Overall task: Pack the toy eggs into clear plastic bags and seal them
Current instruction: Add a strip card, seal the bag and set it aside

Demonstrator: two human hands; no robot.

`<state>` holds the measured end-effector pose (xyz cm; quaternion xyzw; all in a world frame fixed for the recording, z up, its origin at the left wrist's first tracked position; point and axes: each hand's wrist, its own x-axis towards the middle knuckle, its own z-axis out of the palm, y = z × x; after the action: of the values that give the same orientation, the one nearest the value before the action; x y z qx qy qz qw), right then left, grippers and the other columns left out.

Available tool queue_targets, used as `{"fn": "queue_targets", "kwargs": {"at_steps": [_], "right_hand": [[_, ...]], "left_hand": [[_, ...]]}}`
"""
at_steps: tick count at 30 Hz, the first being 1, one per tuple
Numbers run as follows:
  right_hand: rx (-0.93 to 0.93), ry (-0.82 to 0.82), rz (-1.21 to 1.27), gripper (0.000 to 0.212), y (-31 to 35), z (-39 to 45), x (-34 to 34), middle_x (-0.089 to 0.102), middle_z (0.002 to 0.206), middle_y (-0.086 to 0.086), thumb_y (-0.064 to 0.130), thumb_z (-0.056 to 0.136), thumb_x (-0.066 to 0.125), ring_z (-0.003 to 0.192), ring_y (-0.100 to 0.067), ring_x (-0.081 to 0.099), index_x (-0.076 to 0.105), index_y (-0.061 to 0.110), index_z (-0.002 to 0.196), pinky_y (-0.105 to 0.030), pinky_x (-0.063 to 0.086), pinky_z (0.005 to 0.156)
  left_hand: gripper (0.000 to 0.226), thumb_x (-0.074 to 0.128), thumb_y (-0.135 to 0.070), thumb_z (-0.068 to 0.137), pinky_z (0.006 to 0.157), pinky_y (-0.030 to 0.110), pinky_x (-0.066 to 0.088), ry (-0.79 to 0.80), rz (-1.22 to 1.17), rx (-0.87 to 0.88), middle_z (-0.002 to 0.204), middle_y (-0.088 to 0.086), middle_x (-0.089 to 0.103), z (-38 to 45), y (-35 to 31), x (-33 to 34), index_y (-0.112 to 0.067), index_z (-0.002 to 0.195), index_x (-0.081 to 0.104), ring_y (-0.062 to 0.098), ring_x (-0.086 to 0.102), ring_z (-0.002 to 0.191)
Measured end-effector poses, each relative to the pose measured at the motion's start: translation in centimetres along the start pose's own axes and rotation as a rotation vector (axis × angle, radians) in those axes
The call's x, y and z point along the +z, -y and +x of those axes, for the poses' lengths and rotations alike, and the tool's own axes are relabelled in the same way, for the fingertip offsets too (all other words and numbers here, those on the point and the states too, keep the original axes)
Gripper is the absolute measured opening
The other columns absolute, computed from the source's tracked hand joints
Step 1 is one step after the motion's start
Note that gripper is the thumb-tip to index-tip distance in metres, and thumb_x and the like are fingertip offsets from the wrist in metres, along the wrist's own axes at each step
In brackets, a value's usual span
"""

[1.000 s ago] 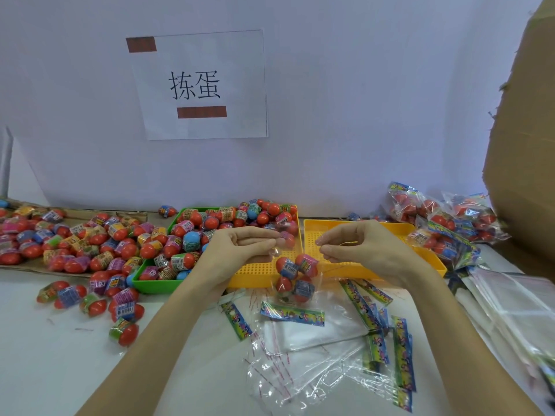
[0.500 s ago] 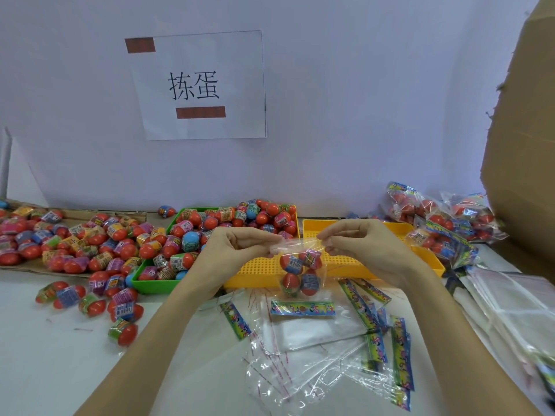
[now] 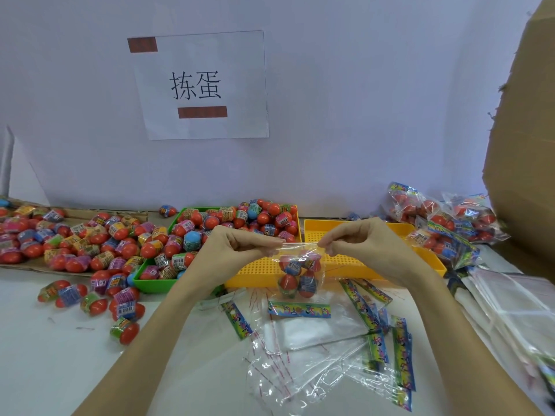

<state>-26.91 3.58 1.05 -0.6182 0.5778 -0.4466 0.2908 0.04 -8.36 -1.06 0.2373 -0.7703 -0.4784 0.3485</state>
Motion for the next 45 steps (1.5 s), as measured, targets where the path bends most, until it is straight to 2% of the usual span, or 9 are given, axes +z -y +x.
{"fn": "queue_targets", "kwargs": {"at_steps": [11, 14, 17, 20, 31, 34, 37, 41, 45], "right_hand": [[0.016, 0.033, -0.132, 0.029, 0.5, 0.0, -0.1, 0.080, 0.098, 0.010, 0.011, 0.097, 0.070, 0.099, -0.007, 0.073, 0.085, 0.034, 0.092, -0.025, 0.060, 0.090], [0.051, 0.025, -0.126, 0.038, 0.6, 0.2, 0.0, 0.079, 0.098, 0.010, 0.006, 0.101, 0.060, 0.097, -0.006, 0.073, 0.086, 0.033, 0.091, -0.027, 0.060, 0.090], [0.051, -0.012, -0.024, 0.025, 0.6, 0.3, 0.3, 0.080, 0.096, 0.007, 0.023, 0.103, 0.064, 0.096, -0.007, 0.074, 0.085, 0.029, 0.092, -0.024, 0.059, 0.088], [0.047, -0.063, 0.020, 0.017, 0.4, 0.3, 0.8, 0.080, 0.091, 0.004, 0.040, 0.092, 0.077, 0.090, -0.009, 0.075, 0.084, 0.025, 0.093, -0.020, 0.058, 0.081], [0.017, -0.090, 0.080, 0.011, 0.1, 0.5, 1.0, 0.078, 0.096, -0.003, 0.020, 0.090, 0.082, 0.093, -0.018, 0.075, 0.077, 0.016, 0.099, -0.018, 0.057, 0.080], [0.012, -0.090, 0.103, 0.010, 0.3, 0.4, 1.0, 0.078, 0.096, -0.002, 0.020, 0.090, 0.082, 0.094, -0.018, 0.075, 0.077, 0.017, 0.098, -0.018, 0.057, 0.081], [0.001, -0.081, 0.126, 0.009, 0.5, 0.5, 1.1, 0.077, 0.097, 0.001, 0.022, 0.090, 0.082, 0.094, -0.015, 0.075, 0.078, 0.022, 0.097, -0.015, 0.055, 0.081], [-0.027, -0.071, 0.153, 0.011, 0.6, 0.5, 1.2, 0.078, 0.103, 0.006, 0.020, 0.092, 0.081, 0.099, -0.011, 0.076, 0.078, 0.030, 0.098, -0.011, 0.053, 0.081], [-0.049, -0.090, 0.205, 0.014, 0.7, 0.4, 1.2, 0.078, 0.107, 0.003, 0.021, 0.093, 0.079, 0.100, -0.012, 0.076, 0.079, 0.033, 0.100, -0.011, 0.053, 0.083]], "left_hand": [[0.035, 0.062, 0.008, 0.100, 0.097, 0.020, 0.057, 0.068, 0.119, 0.032, 0.113, -0.011, 0.081, 0.0, -0.3, -0.1, -0.017, 0.108, 0.085, 0.007, 0.073, 0.114], [0.027, 0.061, -0.005, 0.105, 0.095, 0.019, 0.057, 0.053, 0.064, 0.000, 0.114, -0.009, 0.081, 0.1, -0.1, 0.0, -0.019, 0.107, 0.085, 0.007, 0.072, 0.114], [0.018, 0.076, -0.036, 0.092, 0.089, 0.019, 0.058, -0.078, 0.016, -0.034, 0.106, -0.010, 0.082, 0.3, 0.0, 0.9, -0.025, 0.102, 0.086, 0.005, 0.074, 0.106], [0.013, 0.083, -0.021, 0.089, 0.086, 0.013, 0.057, -0.110, -0.050, -0.035, 0.105, -0.008, 0.083, 0.4, 0.4, 1.5, -0.023, 0.101, 0.086, 0.006, 0.076, 0.104], [0.029, 0.074, -0.005, 0.096, 0.093, 0.014, 0.055, 0.003, -0.150, -0.081, 0.122, -0.007, 0.079, 0.4, 0.3, 0.8, -0.028, 0.111, 0.084, 0.007, 0.071, 0.119], [0.019, 0.069, -0.022, 0.100, 0.097, 0.019, 0.056, 0.019, -0.231, -0.112, 0.125, -0.004, 0.078, 0.4, 0.0, 1.0, -0.025, 0.111, 0.085, 0.010, 0.070, 0.122], [0.031, 0.074, -0.047, 0.089, 0.097, 0.030, 0.059, -0.121, -0.291, -0.146, 0.116, -0.001, 0.080, 0.5, -0.3, 2.1, -0.025, 0.110, 0.084, 0.017, 0.075, 0.111], [0.036, 0.084, -0.030, 0.089, 0.090, 0.026, 0.057, -0.133, -0.219, -0.212, 0.113, -0.006, 0.080, 0.7, 0.0, 2.9, -0.029, 0.124, 0.076, 0.013, 0.076, 0.106], [0.022, 0.081, -0.032, 0.091, 0.086, 0.022, 0.059, -0.004, -0.196, -0.211, 0.108, 0.002, 0.082, 0.3, -0.1, 2.4, -0.022, 0.110, 0.083, 0.015, 0.076, 0.103]]}}
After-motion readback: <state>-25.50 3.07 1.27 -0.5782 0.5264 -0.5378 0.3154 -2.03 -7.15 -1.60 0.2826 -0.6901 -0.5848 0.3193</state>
